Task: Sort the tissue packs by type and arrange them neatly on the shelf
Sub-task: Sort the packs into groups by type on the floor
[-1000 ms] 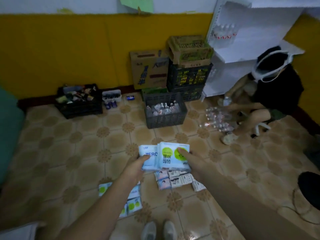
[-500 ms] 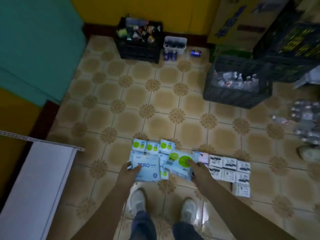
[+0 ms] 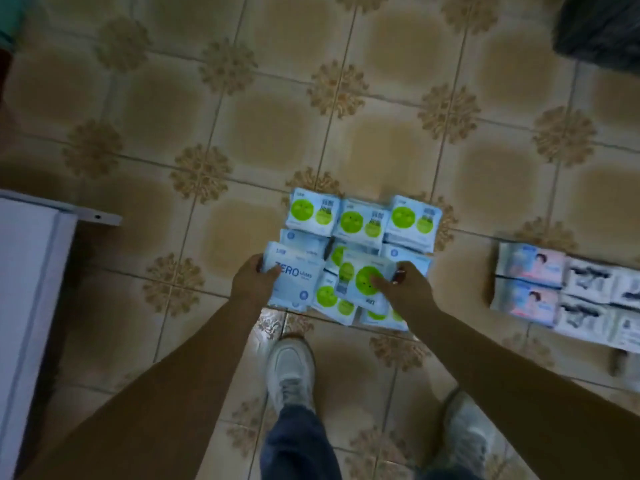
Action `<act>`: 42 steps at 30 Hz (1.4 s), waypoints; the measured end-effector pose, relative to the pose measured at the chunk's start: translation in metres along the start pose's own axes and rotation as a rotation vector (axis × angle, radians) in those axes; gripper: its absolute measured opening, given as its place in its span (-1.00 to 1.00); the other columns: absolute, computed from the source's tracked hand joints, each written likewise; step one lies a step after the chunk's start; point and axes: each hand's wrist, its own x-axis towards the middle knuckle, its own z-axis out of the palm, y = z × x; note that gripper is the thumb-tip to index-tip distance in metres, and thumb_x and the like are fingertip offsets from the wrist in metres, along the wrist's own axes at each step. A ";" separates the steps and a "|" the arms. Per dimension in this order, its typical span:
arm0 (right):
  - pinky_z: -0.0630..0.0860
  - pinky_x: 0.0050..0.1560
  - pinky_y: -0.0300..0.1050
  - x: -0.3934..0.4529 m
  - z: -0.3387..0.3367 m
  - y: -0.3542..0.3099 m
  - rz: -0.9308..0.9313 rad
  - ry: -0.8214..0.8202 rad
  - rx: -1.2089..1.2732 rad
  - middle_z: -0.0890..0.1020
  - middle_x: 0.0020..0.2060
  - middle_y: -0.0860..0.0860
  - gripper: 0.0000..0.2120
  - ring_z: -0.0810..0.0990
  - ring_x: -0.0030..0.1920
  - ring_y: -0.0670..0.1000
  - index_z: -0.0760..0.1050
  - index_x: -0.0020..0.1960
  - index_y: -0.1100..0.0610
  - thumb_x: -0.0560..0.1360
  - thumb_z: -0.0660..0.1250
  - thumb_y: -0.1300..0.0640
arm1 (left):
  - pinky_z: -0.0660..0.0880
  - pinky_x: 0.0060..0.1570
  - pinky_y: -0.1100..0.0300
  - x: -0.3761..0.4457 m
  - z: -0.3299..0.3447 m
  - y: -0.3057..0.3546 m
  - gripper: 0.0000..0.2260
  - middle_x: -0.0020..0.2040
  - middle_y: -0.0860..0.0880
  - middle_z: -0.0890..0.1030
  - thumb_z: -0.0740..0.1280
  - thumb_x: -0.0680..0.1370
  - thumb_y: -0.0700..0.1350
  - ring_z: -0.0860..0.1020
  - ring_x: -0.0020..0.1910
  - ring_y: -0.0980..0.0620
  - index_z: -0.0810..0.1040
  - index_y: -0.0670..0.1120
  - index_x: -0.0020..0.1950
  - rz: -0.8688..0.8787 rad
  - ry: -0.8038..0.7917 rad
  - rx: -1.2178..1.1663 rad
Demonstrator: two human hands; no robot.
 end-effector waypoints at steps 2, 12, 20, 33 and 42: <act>0.46 -0.08 -0.02 0.033 0.028 0.007 -0.045 -0.010 -0.073 0.56 -0.02 0.10 -0.55 0.56 -0.01 0.14 0.42 0.21 0.20 0.49 0.44 -0.06 | 0.53 0.19 -0.15 0.036 0.011 -0.024 -0.69 0.21 -0.24 0.61 0.36 0.58 -0.21 0.58 0.16 -0.22 0.53 -0.23 0.32 -0.011 -0.026 0.003; 0.52 0.18 0.08 0.059 0.062 0.039 -0.229 0.107 -0.235 0.38 0.27 0.14 -0.48 0.50 0.21 0.14 0.31 0.40 0.19 0.51 0.40 0.16 | 0.53 0.14 -0.04 0.077 0.056 -0.034 -0.49 0.31 -0.24 0.52 0.43 0.54 -0.11 0.54 0.21 -0.24 0.38 -0.21 0.44 0.014 0.015 0.114; 0.37 0.31 -0.06 -0.035 -0.007 -0.052 -0.307 -0.034 -0.548 0.29 0.45 0.08 -0.48 0.37 0.40 0.08 0.25 0.50 0.14 0.62 0.23 -0.04 | 0.22 0.44 -0.01 -0.018 0.010 0.040 -0.36 0.46 -0.27 0.32 0.33 0.58 0.02 0.27 0.47 -0.22 0.19 -0.21 0.56 0.142 -0.044 0.526; 0.35 0.35 -0.01 -0.407 -0.223 -0.479 -0.666 0.365 -0.512 0.35 0.44 0.06 -0.50 0.32 0.42 0.11 0.25 0.50 0.10 0.64 0.08 -0.11 | 0.35 0.35 0.06 -0.393 -0.254 0.379 -0.46 0.44 -0.12 0.37 0.25 0.60 0.04 0.33 0.43 -0.11 0.24 -0.07 0.55 0.487 0.113 0.372; 0.18 0.48 -0.02 -0.674 -0.238 -0.655 -1.355 0.310 -0.385 0.30 0.50 0.11 -0.42 0.25 0.50 0.10 0.21 0.54 0.19 0.65 0.06 -0.14 | 0.34 0.31 0.11 -0.621 -0.433 0.431 -0.40 0.30 -0.10 0.48 0.09 0.48 0.22 0.43 0.32 -0.11 0.42 -0.07 0.41 0.721 0.560 0.201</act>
